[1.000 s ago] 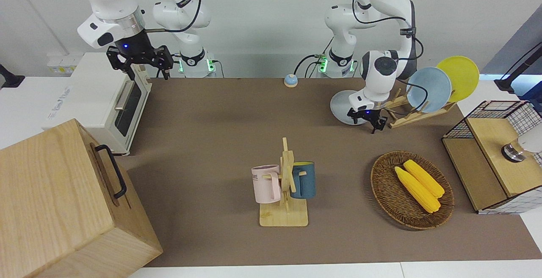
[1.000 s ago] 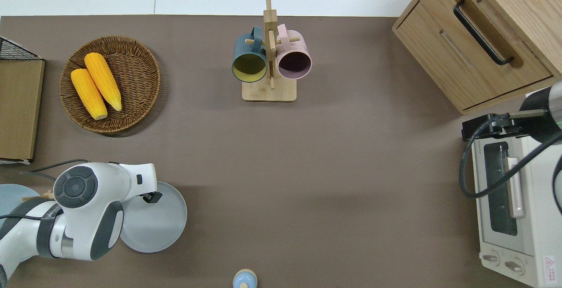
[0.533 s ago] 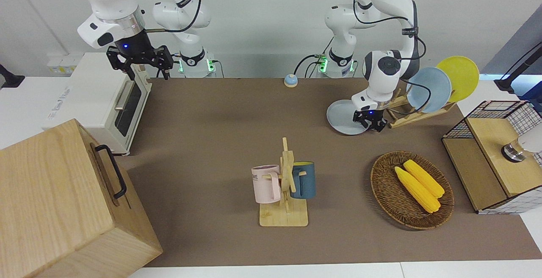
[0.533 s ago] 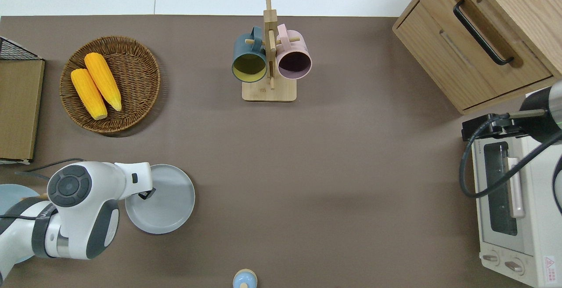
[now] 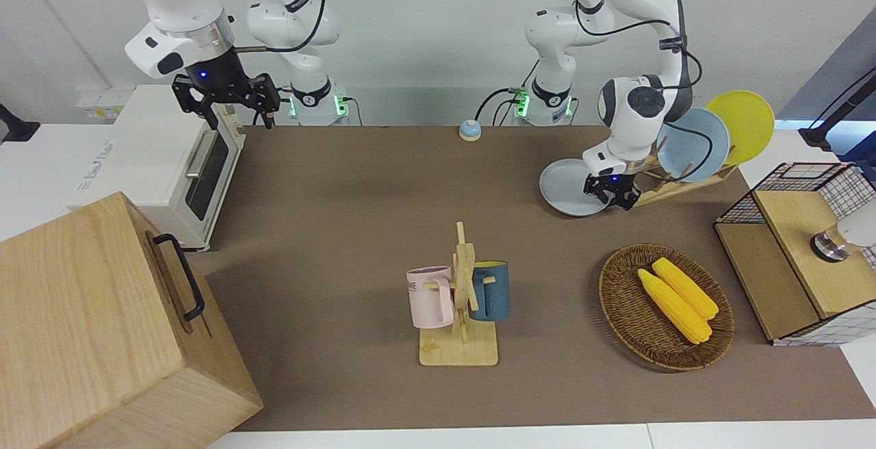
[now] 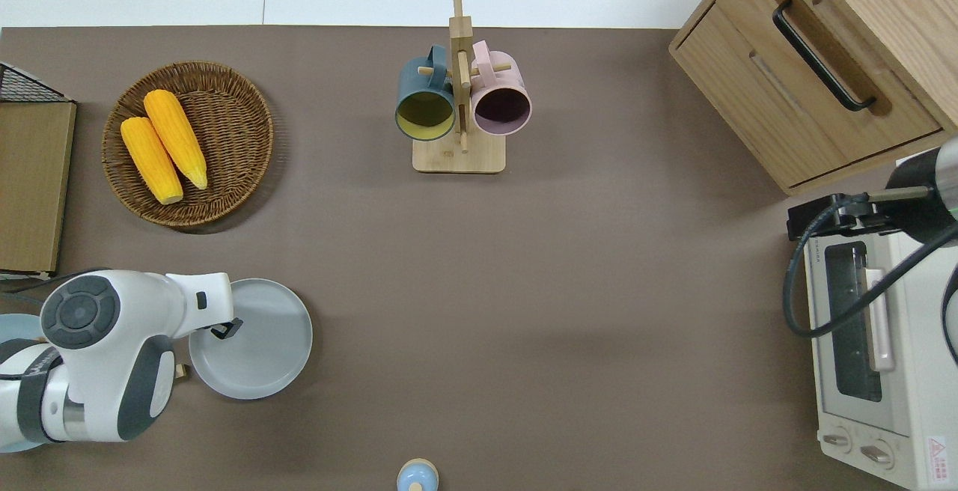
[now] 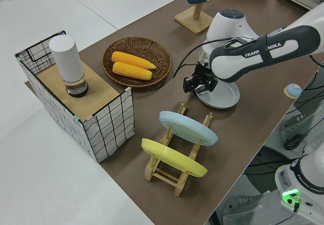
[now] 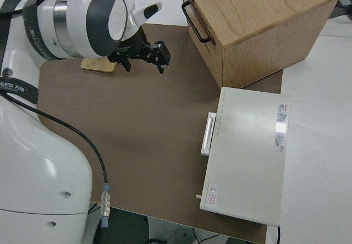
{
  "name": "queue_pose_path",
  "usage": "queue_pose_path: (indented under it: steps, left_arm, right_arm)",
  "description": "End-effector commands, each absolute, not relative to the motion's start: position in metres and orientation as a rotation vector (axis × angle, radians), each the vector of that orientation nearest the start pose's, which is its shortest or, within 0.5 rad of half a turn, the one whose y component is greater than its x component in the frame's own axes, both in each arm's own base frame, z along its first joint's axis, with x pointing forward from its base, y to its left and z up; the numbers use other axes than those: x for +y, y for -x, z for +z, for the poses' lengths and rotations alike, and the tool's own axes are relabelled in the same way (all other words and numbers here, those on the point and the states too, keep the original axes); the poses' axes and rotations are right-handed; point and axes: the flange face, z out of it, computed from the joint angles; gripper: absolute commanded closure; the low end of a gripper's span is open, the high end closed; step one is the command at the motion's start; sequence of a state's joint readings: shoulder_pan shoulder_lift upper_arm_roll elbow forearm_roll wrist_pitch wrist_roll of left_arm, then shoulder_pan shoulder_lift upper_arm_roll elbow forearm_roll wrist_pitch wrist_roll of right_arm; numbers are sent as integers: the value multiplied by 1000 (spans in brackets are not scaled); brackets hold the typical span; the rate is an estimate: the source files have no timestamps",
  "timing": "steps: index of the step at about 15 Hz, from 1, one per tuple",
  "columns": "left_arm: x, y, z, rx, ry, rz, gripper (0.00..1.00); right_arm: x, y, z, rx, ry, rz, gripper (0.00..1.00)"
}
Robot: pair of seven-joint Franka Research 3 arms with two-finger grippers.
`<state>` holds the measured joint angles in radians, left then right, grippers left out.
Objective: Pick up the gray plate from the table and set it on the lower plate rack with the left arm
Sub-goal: 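Lift the gray plate with the left gripper and tilt it upright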
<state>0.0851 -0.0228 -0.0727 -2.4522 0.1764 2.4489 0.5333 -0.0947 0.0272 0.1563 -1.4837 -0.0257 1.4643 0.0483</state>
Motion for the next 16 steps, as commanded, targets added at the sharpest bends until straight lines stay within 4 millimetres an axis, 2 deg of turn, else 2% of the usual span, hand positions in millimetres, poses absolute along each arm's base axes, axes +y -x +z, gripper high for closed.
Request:
queue_pose_path:
  steps: [1, 3, 5, 6, 8, 11, 14, 16]
  left_arm:
    - [8, -475, 354, 936, 2892, 76, 1000]
    - [9, -473, 376, 900, 2923, 88, 1000]
    - [8, -473, 415, 858, 2975, 124, 1000]
    - [9, -476, 440, 841, 2981, 155, 1000]
    - [9, -479, 475, 824, 3006, 213, 1000]
    - [15, -477, 516, 788, 3020, 240, 1000]
    - [15, -464, 553, 705, 3008, 199, 1000]
    - [12, -455, 574, 608, 2913, 161, 1000]
  right_arm:
    - [31, -551, 644, -14, 3162, 63, 17]
    - [31, -551, 644, -14, 3162, 63, 17]
    - [31, -551, 644, -14, 3162, 63, 17]
    - [31, -551, 644, -14, 3162, 63, 17]
    - [31, -551, 644, -14, 3162, 63, 17]
    - [31, -551, 644, -14, 3162, 63, 17]
    - [31, -551, 644, -14, 3162, 63, 17]
    - [31, -551, 644, -14, 3162, 63, 17]
